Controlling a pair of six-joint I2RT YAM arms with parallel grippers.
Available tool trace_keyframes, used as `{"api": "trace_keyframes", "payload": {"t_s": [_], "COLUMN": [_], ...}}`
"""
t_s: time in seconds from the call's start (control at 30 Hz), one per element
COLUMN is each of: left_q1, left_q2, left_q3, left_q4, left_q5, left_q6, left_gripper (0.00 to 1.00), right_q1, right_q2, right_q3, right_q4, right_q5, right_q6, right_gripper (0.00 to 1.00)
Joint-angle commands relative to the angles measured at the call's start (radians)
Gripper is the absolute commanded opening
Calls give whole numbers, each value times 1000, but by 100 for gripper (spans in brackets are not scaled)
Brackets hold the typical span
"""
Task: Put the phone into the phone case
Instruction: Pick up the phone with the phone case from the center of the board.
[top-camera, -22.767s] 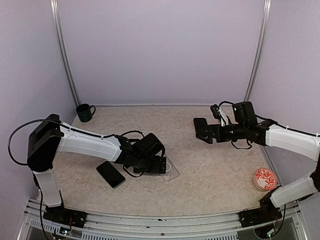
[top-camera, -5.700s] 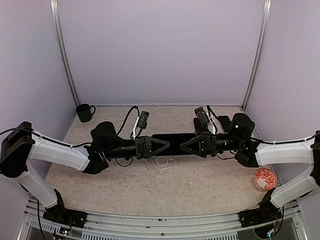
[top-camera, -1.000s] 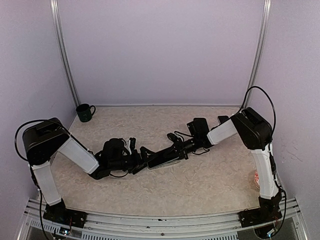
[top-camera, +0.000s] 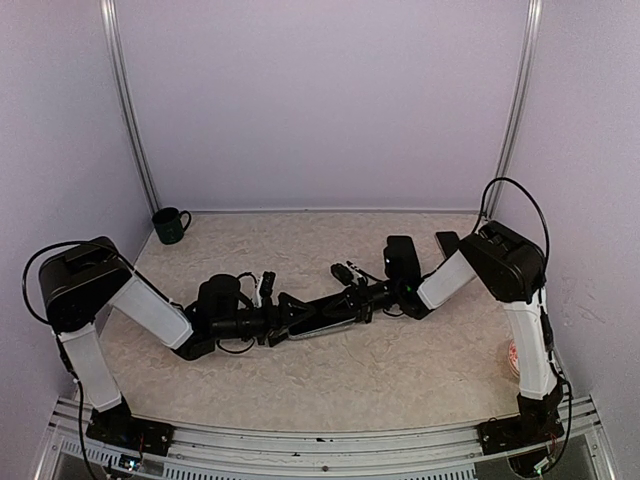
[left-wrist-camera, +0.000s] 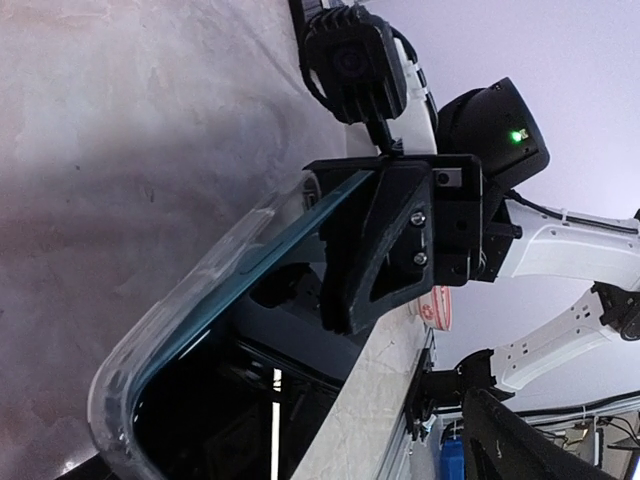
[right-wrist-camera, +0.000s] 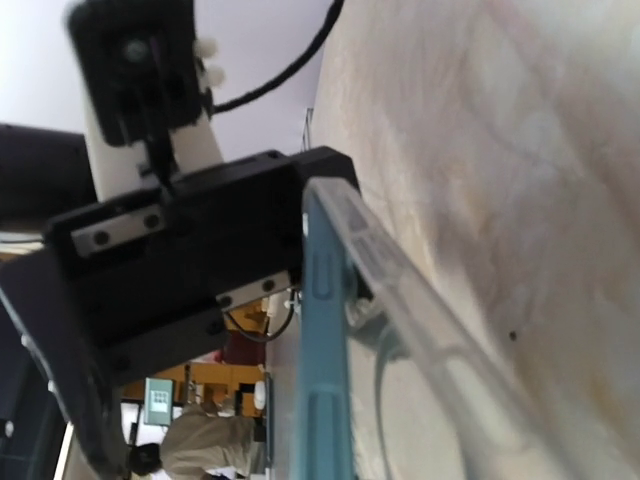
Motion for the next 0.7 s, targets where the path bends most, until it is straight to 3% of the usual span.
{"api": "trace_keyframes", "payload": {"t_s": [0.0, 0.27, 0.67], "left_q1": [-1, -4, -14], "left_q2": [22, 34, 50], "left_q3": [33, 33, 31], "left_q4": [83, 167, 233], "left_q5": [64, 111, 128], "left_q6": [-14, -47, -68], "left_gripper": [89, 76, 49], "right_q1": [24, 37, 46], "right_q2": [-71, -76, -79], "right_q3": [5, -22, -52], "right_q4": [-64, -36, 22], "right_q5": [6, 35, 33], "right_q6": [-124, -166, -151], "right_gripper": [0, 0, 0]}}
